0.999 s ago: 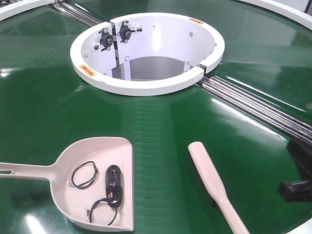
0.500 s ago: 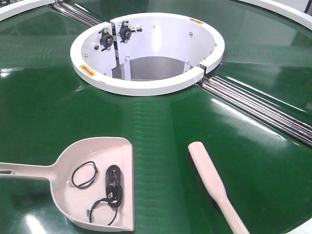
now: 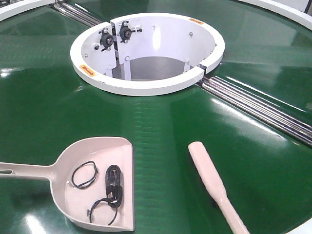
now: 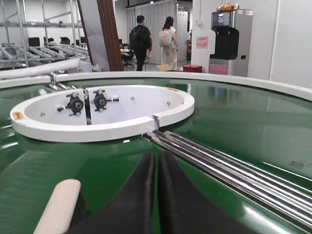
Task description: Clean and inspect green conveyor with broom and dustpan
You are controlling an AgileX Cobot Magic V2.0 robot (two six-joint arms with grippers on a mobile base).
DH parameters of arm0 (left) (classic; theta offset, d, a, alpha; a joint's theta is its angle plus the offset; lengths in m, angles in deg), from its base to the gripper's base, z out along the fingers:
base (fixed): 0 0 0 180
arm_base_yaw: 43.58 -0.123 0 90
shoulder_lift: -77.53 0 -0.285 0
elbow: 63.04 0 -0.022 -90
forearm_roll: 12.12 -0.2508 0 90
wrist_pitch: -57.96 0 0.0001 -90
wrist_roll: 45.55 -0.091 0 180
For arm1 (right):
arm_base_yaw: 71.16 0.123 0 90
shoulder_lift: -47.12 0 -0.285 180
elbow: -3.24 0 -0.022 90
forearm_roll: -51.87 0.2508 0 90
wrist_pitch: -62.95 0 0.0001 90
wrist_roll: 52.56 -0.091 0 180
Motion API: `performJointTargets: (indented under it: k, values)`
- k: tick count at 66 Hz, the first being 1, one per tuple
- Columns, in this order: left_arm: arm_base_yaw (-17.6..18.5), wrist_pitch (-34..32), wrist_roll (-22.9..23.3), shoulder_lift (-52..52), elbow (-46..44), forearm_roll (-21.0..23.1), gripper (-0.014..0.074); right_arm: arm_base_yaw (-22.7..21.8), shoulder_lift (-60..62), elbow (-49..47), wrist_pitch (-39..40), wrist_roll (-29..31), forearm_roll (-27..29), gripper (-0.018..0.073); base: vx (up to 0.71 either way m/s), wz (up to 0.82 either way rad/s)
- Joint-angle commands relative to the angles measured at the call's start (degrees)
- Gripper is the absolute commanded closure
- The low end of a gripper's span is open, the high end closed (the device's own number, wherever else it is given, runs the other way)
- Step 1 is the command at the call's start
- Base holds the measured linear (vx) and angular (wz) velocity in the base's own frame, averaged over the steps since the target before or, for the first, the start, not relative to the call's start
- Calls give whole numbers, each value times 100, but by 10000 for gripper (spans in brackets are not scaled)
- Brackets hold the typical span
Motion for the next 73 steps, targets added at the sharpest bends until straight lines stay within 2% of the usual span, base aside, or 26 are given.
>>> performJointTargets:
  k: [1,73]
  values:
    - [-13,-423,63,-79,133,13,619,-30,54,71,368,52,-37,564,0,0]
    - [-13,-423,63,-79,133,13,619,-30,49,66,333,52,-37,564,0,0]
